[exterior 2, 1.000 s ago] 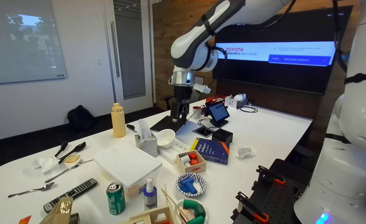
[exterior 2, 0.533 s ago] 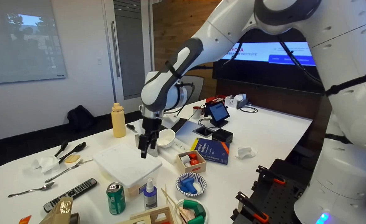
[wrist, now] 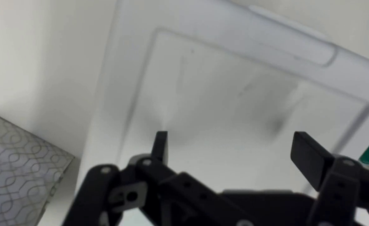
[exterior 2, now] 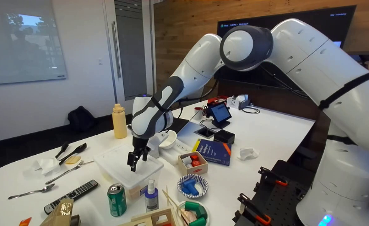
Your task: Move the lunchbox forward
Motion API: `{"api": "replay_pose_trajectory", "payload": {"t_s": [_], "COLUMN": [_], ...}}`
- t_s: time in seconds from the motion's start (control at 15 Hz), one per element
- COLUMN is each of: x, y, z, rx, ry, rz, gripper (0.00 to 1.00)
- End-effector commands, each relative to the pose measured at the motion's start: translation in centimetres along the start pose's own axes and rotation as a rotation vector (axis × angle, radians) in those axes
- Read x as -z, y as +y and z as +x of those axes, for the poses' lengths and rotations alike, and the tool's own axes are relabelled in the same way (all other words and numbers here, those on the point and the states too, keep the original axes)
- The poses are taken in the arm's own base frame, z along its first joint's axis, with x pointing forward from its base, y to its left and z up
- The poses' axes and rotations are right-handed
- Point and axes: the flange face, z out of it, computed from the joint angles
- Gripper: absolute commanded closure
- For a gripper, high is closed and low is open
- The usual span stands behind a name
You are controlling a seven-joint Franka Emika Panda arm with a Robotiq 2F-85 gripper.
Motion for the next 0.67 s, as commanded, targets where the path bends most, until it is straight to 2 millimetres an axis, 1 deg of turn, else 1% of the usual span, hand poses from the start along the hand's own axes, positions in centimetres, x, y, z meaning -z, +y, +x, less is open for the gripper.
{"api": "replay_pose_trajectory", "payload": {"t_s": [0.0,0.2,0.6], "x": [-0.3,-0.1,-1.6], "y": [1.2,2.2,3.1], "z": [0.6,-0.7,-3.7], "rx": [-0.045,-0.076,-0.120], "ry": [-0.025,-0.071,-0.191], "rz": [0.010,0.043,0.072], "gripper": [0.00,0.00,0.00]}}
